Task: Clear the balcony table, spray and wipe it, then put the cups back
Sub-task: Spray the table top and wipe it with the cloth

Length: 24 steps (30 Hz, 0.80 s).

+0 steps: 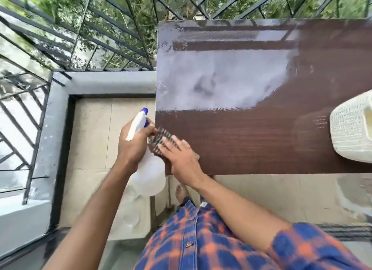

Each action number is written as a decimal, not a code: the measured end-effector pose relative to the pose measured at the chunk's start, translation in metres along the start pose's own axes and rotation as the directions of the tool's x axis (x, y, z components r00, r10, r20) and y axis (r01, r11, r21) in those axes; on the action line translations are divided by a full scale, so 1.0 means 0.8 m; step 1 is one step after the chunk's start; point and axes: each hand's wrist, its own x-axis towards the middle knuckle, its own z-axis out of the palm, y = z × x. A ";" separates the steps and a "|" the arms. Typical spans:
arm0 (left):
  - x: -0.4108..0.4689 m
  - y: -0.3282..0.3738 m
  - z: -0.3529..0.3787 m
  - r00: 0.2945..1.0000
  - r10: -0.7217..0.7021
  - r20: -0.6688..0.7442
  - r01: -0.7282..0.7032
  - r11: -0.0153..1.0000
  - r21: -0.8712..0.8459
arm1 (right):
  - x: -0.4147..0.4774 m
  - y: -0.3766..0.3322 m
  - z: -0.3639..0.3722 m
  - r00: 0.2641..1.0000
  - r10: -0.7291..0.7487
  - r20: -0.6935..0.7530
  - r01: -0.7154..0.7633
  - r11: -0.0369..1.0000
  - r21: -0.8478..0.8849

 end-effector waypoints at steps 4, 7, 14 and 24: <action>-0.020 -0.020 -0.021 1.000 -0.006 0.017 0.006 0.999 0.041 | -0.025 0.000 0.013 0.950 -0.276 0.145 0.291 0.952 -0.093; -0.029 -0.032 -0.022 1.000 -0.030 0.010 0.029 0.998 0.050 | -0.069 0.042 0.007 0.902 -0.388 0.191 0.419 0.893 -0.163; -0.038 -0.037 0.008 0.996 -0.034 0.079 0.033 0.999 0.012 | -0.219 0.190 -0.047 1.000 0.001 -0.022 -0.005 0.983 -0.185; -0.036 -0.011 0.083 0.985 0.027 0.168 -0.026 1.000 -0.007 | -0.294 0.251 -0.051 0.726 0.605 -0.326 -0.588 0.793 0.161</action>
